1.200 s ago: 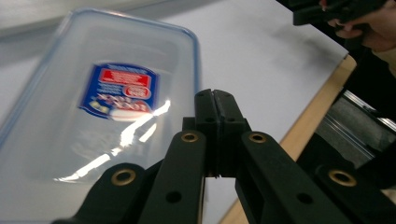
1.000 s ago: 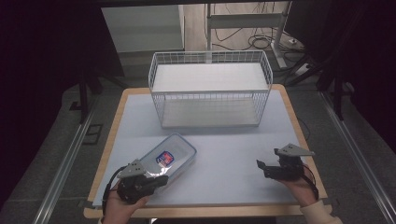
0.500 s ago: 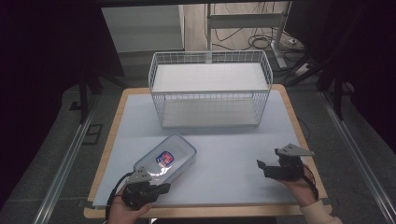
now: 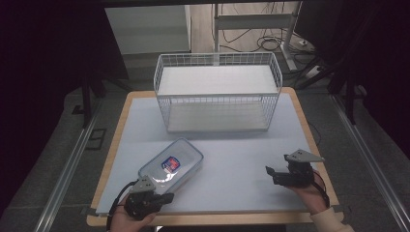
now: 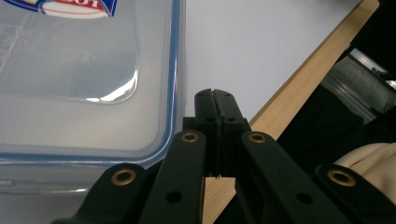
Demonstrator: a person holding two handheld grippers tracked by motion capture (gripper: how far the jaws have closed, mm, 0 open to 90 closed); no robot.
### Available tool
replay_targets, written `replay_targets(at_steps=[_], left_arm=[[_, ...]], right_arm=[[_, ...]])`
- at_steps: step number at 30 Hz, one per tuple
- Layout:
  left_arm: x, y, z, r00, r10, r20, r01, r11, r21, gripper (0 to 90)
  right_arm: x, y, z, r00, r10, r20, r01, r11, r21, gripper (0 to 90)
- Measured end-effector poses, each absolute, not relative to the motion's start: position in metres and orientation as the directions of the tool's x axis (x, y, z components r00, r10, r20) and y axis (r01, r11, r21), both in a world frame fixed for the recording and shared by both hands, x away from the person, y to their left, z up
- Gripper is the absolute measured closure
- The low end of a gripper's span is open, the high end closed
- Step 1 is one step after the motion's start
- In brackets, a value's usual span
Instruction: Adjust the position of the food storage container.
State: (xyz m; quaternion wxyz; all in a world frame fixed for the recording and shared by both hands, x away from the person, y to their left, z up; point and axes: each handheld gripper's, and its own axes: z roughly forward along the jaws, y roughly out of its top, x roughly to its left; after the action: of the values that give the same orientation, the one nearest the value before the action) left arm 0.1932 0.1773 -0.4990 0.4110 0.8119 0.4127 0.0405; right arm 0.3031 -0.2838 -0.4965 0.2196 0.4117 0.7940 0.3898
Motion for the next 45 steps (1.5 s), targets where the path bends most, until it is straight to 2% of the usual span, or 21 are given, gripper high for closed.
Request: replay_targets(at_steps=[9,14,33,45], left_arm=[[0.195,0.186,-0.506,0.632,0.729,-0.262,0.662,-0.333,0.671,90.0],[0.197,0.198,-0.507,0.615,0.733,-0.290,0.678,-0.305,0.669,90.0],[0.227,0.250,-0.519,0.484,0.822,-0.300,0.731,-0.192,0.655,90.0],[0.240,0.265,-0.518,0.453,0.825,-0.338,0.735,-0.132,0.665,90.0]], right_arm=[[0.303,-0.284,-0.497,-0.564,0.825,-0.032,0.483,0.362,0.797,15.2],[0.304,-0.284,-0.498,-0.565,0.824,-0.032,0.485,0.364,0.795,15.2],[0.304,-0.281,-0.500,-0.574,0.818,-0.033,0.489,0.375,0.787,15.2],[0.305,-0.281,-0.501,-0.575,0.818,-0.035,0.491,0.379,0.784,15.2]])
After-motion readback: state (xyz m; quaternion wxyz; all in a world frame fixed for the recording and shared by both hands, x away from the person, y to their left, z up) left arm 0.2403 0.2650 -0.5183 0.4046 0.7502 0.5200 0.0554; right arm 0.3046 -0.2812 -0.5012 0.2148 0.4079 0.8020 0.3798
